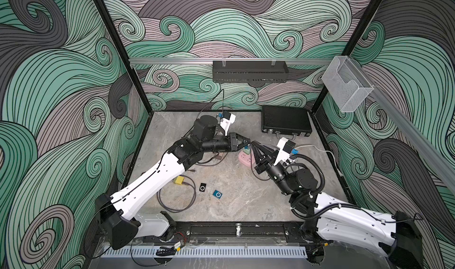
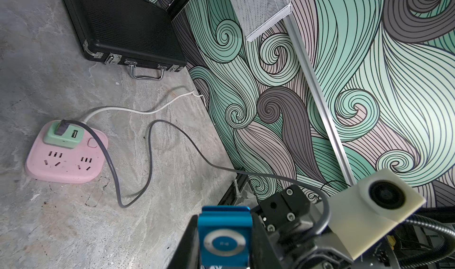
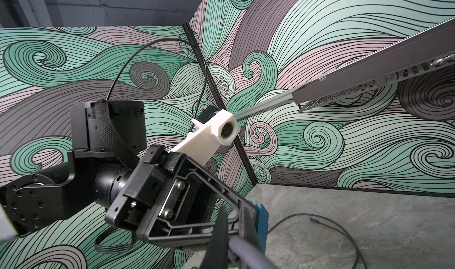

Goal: Charge mp3
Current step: Insert the charging cable into the MP3 player.

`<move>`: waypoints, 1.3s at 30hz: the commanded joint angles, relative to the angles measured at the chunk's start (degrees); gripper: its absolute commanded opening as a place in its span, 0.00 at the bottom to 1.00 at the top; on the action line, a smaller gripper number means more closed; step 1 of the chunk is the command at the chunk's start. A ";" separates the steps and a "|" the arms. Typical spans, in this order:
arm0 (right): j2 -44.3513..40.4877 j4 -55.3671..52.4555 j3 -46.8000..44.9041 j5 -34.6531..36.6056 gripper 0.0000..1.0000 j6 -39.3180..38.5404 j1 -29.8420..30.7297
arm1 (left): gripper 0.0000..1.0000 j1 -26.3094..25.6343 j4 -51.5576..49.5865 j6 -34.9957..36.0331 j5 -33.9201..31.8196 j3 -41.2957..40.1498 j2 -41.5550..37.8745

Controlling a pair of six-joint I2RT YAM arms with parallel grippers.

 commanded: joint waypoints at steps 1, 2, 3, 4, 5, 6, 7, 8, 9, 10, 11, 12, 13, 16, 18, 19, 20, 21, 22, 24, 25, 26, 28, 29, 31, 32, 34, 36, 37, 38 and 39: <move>-0.19 3.00 1.13 3.48 0.00 -2.37 0.40 | 0.17 -0.39 1.44 1.69 -0.17 1.11 -0.43; -0.28 3.14 1.04 4.14 0.00 -2.56 0.45 | 0.17 -0.36 1.44 1.72 -0.21 1.11 -0.39; -0.28 3.35 0.93 4.77 0.00 -2.85 0.47 | 0.17 -0.44 1.37 1.72 -0.26 1.07 -0.37; -0.37 3.47 0.77 5.35 0.00 -3.18 0.47 | 0.17 -0.44 1.35 1.72 -0.30 1.10 -0.38; -0.50 3.64 0.68 5.78 0.00 -3.28 0.42 | 0.17 -0.45 1.43 1.72 -0.30 1.11 -0.31; -0.70 3.88 0.54 6.30 0.00 -3.49 0.41 | 0.17 -0.45 1.44 1.72 -0.35 1.11 -0.19; -0.95 4.19 0.32 6.86 0.00 -3.54 0.51 | 0.17 -0.45 1.37 1.72 -0.55 1.11 -0.14; -1.06 4.69 0.09 7.41 0.00 -3.62 0.47 | 0.17 -0.45 1.44 1.67 -0.74 1.10 -0.13; -1.26 5.02 -0.04 7.66 0.00 -3.71 0.40 | 0.17 -0.45 1.64 1.63 -0.70 1.09 -0.03; -1.19 4.89 0.02 7.63 0.00 -3.72 0.43 | 0.17 -0.45 1.83 1.56 -0.65 1.11 0.09; -1.08 4.72 0.13 7.68 0.00 -3.55 0.53 | 0.17 -0.45 1.95 1.46 -0.70 1.18 0.14; -0.70 4.76 0.16 7.66 0.00 -2.92 0.55 | 0.17 -0.46 2.13 1.37 -0.81 1.20 0.31; -0.35 4.95 0.05 7.67 0.00 -2.29 0.49 | 0.18 -0.48 2.25 1.28 -0.98 1.28 0.44; 0.74 6.08 -0.13 8.38 0.00 -0.90 1.19 | 0.18 -0.54 2.72 0.86 -2.21 1.20 0.49; 1.45 6.80 -0.09 10.01 0.00 -1.73 2.38 | 0.18 -0.54 3.40 0.50 -2.71 1.11 0.58; 1.79 7.36 -0.09 10.71 0.00 -2.45 3.01 | 0.18 -0.54 3.69 0.40 -2.72 1.11 0.58; 2.15 8.15 -0.21 11.38 0.00 -3.34 3.54 | 0.18 -0.54 3.87 0.40 -2.75 1.19 0.66; 2.47 8.97 -0.13 11.84 0.00 -4.14 4.16 | 0.18 -0.54 3.94 0.32 -2.76 1.35 0.84; 2.81 9.72 -0.13 12.24 0.00 -4.76 4.60 | 0.18 -0.54 3.90 0.33 -2.76 1.44 0.92; 3.49 11.00 0.22 12.77 0.00 -6.47 5.25 | 0.18 -0.54 4.03 0.31 -2.76 1.46 1.10; 3.83 11.33 0.40 13.14 0.00 -7.05 5.60 | 0.18 -0.54 4.07 0.24 -2.68 1.46 1.11; 4.16 11.78 0.41 13.72 0.00 -7.83 6.00 | 0.18 -0.54 4.09 0.29 -2.60 1.47 1.22; 4.55 13.40 0.21 14.95 0.00 -9.16 6.36 | 0.18 -0.54 4.16 0.31 -2.59 1.46 1.11; 4.64 13.95 0.09 15.48 0.00 -9.64 6.47 | 0.18 -0.54 4.07 0.31 -2.63 1.38 1.02; 4.65 14.21 0.05 16.07 0.00 -10.40 6.50 | 0.18 -0.55 4.07 0.39 -2.59 1.30 0.85; 4.64 14.39 0.10 16.34 0.00 -10.84 6.46 | 0.18 -0.60 3.99 0.40 -2.67 1.29 0.78; 4.56 14.78 0.07 16.75 0.00 -11.55 6.47 | 0.18 -0.60 3.99 0.49 -2.68 1.22 0.67; 4.32 14.95 0.00 17.11 0.00 -12.25 6.51 | 0.18 -0.65 3.99 0.42 -2.68 1.19 0.70; 4.25 14.90 -0.05 17.28 0.00 -12.64 6.46 | 0.18 -0.62 3.99 0.40 -2.63 1.20 0.76; 4.23 14.83 -0.13 17.42 0.00 -12.84 6.48 | 0.18 -0.62 4.15 0.40 -2.59 1.15 0.71; 4.28 14.87 -0.07 17.53 0.00 -13.02 6.49 | 0.18 -0.62 4.24 0.40 -2.59 1.19 0.78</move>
